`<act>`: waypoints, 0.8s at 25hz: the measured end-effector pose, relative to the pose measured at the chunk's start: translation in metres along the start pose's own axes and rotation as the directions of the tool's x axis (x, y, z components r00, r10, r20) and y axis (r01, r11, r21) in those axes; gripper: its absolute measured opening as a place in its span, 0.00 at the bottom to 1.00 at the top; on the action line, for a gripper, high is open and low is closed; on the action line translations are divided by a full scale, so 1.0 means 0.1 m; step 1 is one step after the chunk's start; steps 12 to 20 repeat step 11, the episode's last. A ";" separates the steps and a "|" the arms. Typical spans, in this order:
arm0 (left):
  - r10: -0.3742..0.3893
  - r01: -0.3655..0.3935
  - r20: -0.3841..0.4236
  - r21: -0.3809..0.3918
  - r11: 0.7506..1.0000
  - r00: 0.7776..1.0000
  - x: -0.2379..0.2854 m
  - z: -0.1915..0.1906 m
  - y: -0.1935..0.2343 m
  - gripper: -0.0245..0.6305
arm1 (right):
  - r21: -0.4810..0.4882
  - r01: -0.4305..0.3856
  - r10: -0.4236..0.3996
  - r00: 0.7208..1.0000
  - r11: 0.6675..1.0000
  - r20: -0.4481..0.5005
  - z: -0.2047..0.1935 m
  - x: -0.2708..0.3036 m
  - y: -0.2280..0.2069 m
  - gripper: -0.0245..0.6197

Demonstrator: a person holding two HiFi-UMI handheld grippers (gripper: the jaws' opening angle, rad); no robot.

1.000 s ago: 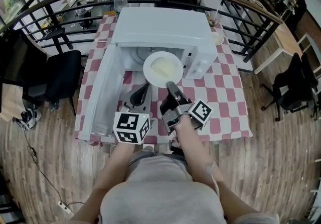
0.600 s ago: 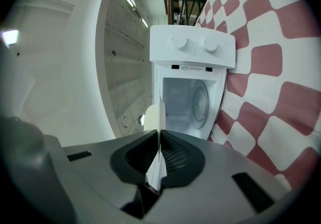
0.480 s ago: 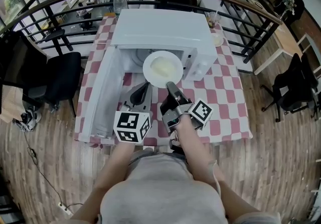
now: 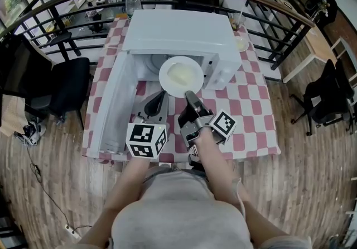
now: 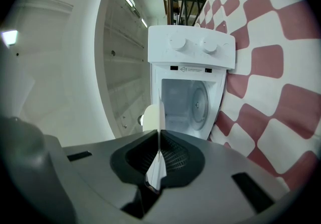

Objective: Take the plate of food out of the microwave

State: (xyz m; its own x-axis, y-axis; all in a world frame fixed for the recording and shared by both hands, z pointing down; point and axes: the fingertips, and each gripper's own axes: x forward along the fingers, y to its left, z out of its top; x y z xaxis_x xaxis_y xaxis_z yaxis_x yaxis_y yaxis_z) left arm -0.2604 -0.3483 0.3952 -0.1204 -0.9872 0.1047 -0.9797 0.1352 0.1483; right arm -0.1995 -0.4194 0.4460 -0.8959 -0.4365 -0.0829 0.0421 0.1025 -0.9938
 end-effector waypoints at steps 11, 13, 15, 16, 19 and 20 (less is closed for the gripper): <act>0.009 -0.009 -0.001 -0.005 1.000 1.000 0.01 -0.03 0.04 0.04 | 0.009 0.001 -0.002 1.000 1.000 0.001 -0.01 0.02 -0.04 0.09; 0.009 -0.009 -0.001 -0.005 1.000 1.000 0.01 -0.03 0.04 0.04 | 0.009 0.001 -0.002 1.000 1.000 0.001 -0.01 0.02 -0.04 0.09; 0.009 -0.009 -0.001 -0.005 1.000 1.000 0.01 -0.03 0.04 0.04 | 0.009 0.001 -0.002 1.000 1.000 0.001 -0.01 0.02 -0.04 0.09; 0.009 -0.009 -0.001 -0.005 1.000 1.000 0.01 -0.03 0.04 0.04 | 0.009 0.001 -0.002 1.000 1.000 0.001 -0.01 0.02 -0.04 0.09; 0.009 -0.009 -0.001 -0.005 1.000 1.000 0.01 -0.03 0.04 0.04 | 0.009 0.001 -0.002 1.000 1.000 0.001 -0.01 0.02 -0.04 0.09; 0.009 -0.009 -0.001 -0.005 1.000 1.000 0.01 -0.03 0.04 0.04 | 0.009 0.001 -0.002 1.000 1.000 0.001 -0.01 0.02 -0.04 0.09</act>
